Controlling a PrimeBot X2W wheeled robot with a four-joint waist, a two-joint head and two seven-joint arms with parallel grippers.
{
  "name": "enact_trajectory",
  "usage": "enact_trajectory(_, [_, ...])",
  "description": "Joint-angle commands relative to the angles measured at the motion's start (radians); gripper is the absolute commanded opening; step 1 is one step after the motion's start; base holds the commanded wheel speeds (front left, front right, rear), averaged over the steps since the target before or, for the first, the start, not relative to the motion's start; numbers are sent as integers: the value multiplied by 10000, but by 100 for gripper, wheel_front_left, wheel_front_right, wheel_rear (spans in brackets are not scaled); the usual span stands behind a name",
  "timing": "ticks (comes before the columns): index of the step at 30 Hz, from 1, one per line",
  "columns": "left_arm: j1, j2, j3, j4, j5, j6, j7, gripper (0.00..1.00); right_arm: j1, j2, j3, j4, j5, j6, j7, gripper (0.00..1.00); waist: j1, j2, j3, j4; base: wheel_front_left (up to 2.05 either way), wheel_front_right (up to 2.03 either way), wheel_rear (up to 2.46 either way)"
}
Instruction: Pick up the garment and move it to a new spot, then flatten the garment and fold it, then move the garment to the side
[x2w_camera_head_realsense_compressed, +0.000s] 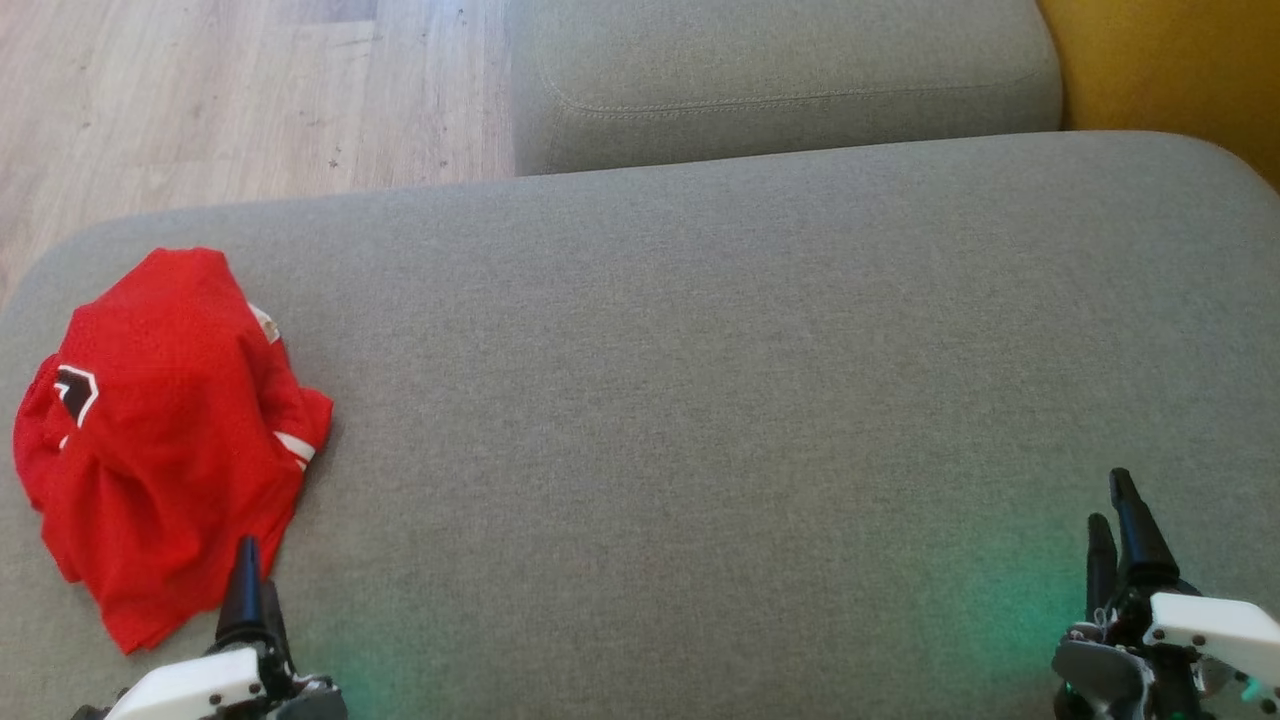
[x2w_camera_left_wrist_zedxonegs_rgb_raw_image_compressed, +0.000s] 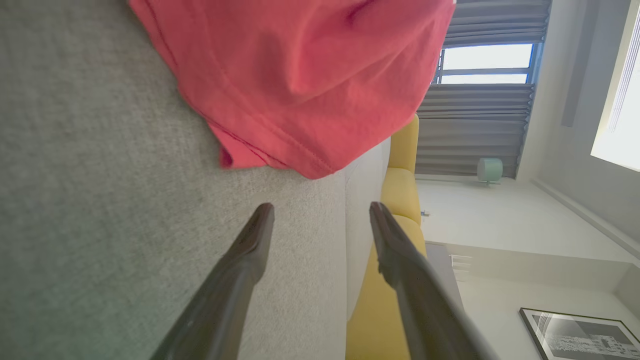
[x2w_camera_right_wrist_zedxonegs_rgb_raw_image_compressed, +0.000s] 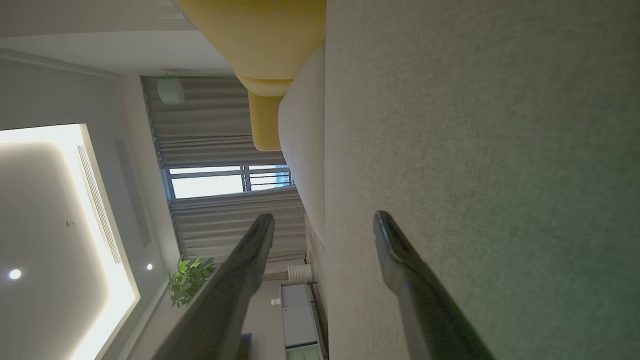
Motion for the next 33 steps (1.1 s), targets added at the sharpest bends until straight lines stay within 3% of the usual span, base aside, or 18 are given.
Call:
enact_trajectory(1, [-354,62,107,-366,91,-10,-121,100,-414,-43,28,-384,-168,8,-138,100,0,0,-3,2,0,0,0])
enact_trajectory(16, [-386,72,438,-746,893,-19,-564,100,-543,-52,-15,-642,-2054,18,-580,100,0,0,-38,39,0,0,0])
enact_trajectory(33, [-457,83,468,-1791,3162,15,-1068,100,-597,-61,507,-1891,-5925,29,-1082,100,0,0,4,45,0,0,0])
